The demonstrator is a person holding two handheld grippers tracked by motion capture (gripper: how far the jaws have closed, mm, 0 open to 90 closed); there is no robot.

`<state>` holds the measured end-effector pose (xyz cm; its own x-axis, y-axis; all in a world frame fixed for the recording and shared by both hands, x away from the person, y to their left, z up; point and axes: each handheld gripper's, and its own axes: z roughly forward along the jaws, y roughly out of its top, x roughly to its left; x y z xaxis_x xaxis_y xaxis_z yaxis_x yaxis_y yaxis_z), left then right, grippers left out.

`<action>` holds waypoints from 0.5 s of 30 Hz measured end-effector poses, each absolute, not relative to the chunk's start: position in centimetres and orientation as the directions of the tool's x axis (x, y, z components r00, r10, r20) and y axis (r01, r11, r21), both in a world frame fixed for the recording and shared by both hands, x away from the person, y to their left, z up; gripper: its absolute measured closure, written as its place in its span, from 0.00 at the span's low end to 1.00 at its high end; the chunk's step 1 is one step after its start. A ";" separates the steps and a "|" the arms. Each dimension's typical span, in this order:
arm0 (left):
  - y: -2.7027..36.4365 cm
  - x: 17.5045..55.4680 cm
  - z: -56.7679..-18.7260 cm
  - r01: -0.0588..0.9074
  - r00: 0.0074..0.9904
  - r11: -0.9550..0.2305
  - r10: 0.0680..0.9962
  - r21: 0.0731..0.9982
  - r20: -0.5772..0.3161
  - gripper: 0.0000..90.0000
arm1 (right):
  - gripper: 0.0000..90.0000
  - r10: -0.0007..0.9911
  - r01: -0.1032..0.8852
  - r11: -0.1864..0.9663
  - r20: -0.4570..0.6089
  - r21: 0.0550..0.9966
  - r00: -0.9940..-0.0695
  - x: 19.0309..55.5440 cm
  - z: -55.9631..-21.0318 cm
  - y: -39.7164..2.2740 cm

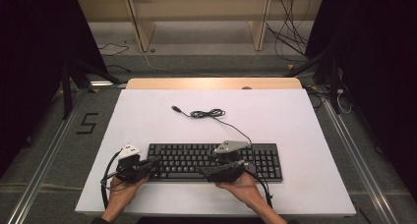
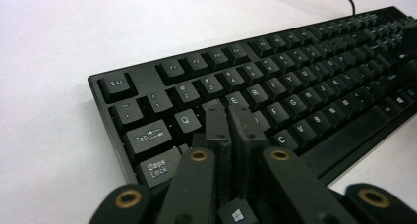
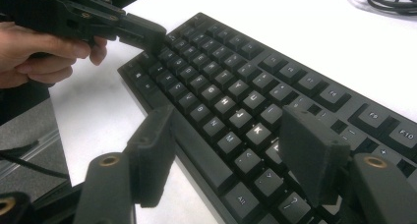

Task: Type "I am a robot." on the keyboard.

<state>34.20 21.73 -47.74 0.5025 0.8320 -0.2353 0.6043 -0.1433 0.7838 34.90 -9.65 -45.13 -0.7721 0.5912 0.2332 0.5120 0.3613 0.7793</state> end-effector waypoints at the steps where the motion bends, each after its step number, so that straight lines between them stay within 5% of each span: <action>1: 21.8 34.3 -47.8 0.605 0.503 -0.149 0.833 0.782 -0.231 0.98 | 0.44 0.593 0.512 0.360 0.233 0.780 -0.771 34.8 -45.1 -9.7; 15: 21.7 34.9 -48.2 0.623 0.494 -0.163 0.840 0.765 -0.223 0.99 | 0.41 0.598 0.508 0.353 0.228 0.786 -0.769 34.6 -44.9 -10.0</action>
